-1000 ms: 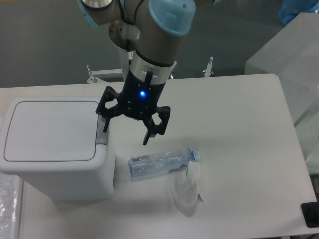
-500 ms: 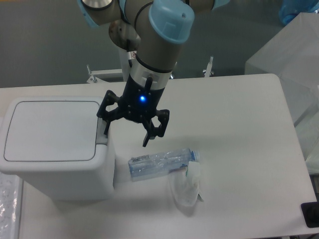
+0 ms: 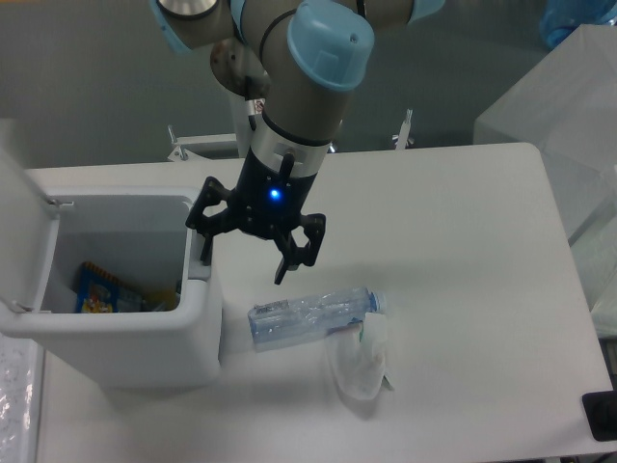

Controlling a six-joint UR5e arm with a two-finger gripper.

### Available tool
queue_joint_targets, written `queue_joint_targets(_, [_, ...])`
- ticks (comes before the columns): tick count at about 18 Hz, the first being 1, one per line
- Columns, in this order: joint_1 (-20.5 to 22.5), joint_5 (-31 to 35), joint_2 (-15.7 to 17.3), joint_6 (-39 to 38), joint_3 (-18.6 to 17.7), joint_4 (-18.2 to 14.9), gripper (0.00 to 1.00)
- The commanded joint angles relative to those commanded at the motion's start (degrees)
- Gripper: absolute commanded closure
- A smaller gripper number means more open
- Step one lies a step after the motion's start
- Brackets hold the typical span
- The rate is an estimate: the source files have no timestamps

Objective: Open the trash can

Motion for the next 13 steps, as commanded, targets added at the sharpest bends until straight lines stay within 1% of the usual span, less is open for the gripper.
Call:
queue_joint_targets(3, [0.09,0.00,0.17,0.52,1.40,0.26,0.00])
queue_joint_targets(4, [0.09,0.09,0.18,0.61,2.10,1.31,0.00])
queue_joint_targets(5, [0.09,0.17,-0.09,0.70,2.46,2.97,0.00])
queue_joint_targets(7, [0.52,0.96,-0.35,1.14,2.37,7.88,0.00])
queue_joint_targets(8, [0.96,3.05,-0.61,1.84,2.46,10.43,0.00])
queue_joint_targets(9, [1.58,6.73,-1.05,3.41,2.20,12.55,0.00])
queue_joint_targets(10, [2.02,11.20,-2.19,6.39,1.76,13.87,0.00])
queue_joint_targets(11, [2.46,15.34,-3.15,10.24,1.76,13.97,0.00])
queue_joint_targets(12, [3.42,18.77,-5.08,14.20,1.93,14.06,0.00])
queue_joint_targets(13, [4.82,18.98,-6.14,15.63,2.37,14.06,0.00])
